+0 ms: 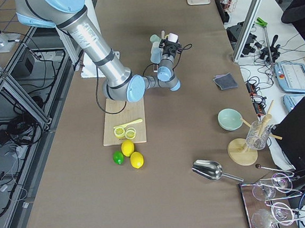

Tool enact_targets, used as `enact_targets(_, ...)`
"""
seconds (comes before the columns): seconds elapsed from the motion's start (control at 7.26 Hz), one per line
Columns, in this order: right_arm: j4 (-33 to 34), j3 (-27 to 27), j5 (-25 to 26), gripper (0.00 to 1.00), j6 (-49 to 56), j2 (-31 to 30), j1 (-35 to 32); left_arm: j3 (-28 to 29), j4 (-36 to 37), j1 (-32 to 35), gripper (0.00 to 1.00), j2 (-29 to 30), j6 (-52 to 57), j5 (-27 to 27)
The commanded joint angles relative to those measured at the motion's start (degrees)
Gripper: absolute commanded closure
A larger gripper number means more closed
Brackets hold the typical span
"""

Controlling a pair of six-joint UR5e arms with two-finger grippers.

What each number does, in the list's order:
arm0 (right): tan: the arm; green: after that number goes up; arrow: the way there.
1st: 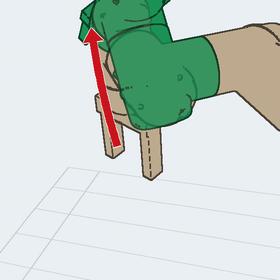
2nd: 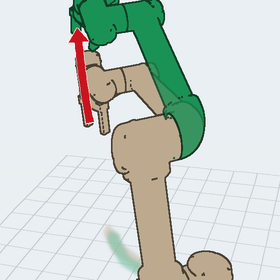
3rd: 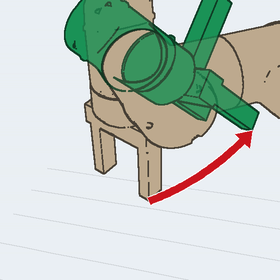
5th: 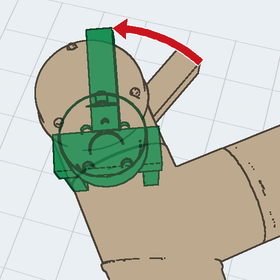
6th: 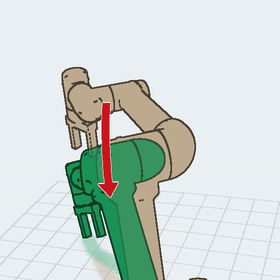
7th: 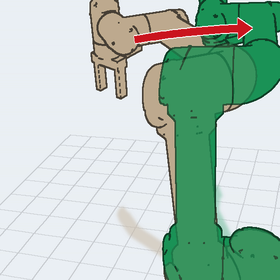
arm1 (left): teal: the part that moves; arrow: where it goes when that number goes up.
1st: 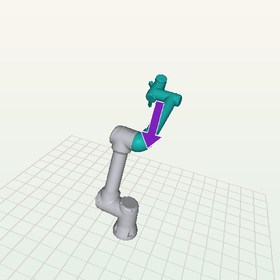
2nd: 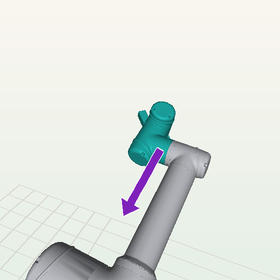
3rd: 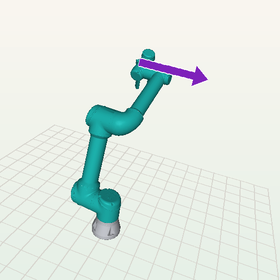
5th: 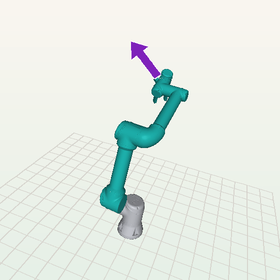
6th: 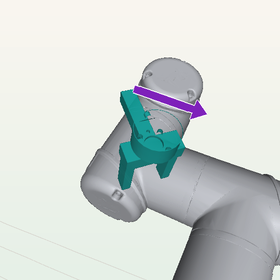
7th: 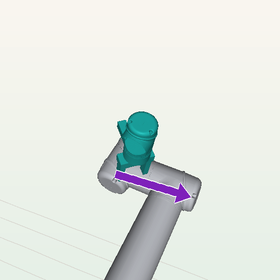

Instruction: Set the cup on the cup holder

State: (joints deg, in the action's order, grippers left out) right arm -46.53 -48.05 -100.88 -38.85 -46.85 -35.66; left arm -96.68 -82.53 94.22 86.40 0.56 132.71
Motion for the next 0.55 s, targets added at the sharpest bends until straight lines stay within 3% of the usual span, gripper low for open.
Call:
enact_targets(0.0, 0.3, 0.3, -0.4, 1.00, 0.2, 0.1, 0.1, 0.0, 0.0, 0.0, 0.02, 0.0, 0.0, 0.0)
enact_targets(0.41, 1.2, 0.4, -0.5, 1.00, 0.7, 0.3, 0.5, 0.1, 0.0, 0.0, 0.02, 0.0, 0.1, 0.0)
